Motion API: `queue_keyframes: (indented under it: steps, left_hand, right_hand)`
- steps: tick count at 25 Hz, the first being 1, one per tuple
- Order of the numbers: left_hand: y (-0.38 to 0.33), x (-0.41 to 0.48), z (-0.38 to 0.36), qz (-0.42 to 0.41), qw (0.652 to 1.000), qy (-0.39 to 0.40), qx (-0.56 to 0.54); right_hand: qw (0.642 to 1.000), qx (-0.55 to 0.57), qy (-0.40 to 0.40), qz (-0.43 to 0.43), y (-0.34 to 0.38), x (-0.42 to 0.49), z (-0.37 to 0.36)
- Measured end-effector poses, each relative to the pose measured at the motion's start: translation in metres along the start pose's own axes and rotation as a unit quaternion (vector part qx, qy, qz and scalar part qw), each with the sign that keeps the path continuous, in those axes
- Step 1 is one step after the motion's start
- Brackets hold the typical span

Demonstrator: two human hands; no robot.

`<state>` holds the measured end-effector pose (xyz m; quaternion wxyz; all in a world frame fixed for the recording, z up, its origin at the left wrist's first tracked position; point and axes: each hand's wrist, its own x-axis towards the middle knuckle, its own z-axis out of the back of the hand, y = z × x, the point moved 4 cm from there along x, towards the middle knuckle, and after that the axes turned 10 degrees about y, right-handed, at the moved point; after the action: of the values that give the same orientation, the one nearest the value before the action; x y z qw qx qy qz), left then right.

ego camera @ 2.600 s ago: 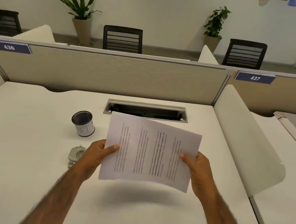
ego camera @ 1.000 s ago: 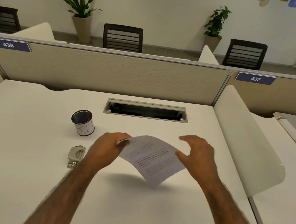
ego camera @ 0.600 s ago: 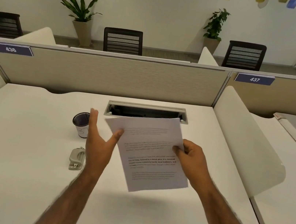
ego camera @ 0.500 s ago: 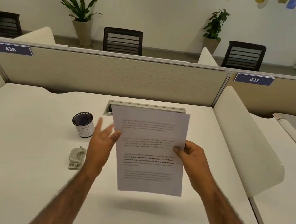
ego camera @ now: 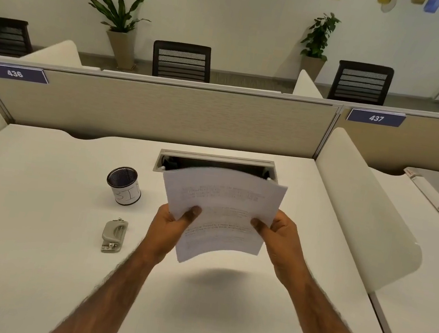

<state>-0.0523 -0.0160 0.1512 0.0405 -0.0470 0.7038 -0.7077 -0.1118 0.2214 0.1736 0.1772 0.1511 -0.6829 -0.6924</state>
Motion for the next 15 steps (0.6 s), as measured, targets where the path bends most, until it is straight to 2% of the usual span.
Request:
queue_keyframes:
  steps: [3,7,10,15]
  left_hand:
    - [0.028,-0.005,-0.009,0.049,0.999,-0.014,-0.005]
    - [0.032,-0.008,-0.018,0.039,0.999,-0.010,0.016]
    - [0.034,-0.004,-0.012,0.030,0.999,-0.024,0.011]
    - [0.054,-0.008,-0.017,0.064,0.997,-0.039,-0.022]
  right_hand:
    - [0.998,-0.042,-0.020,-0.047,-0.023,-0.004,-0.005]
    - [0.997,-0.045,-0.052,-0.046,-0.029,-0.005,-0.006]
    - [0.996,-0.066,-0.046,-0.034,-0.025,-0.001,-0.005]
    - [0.994,-0.081,-0.027,-0.074,-0.047,-0.007,-0.009]
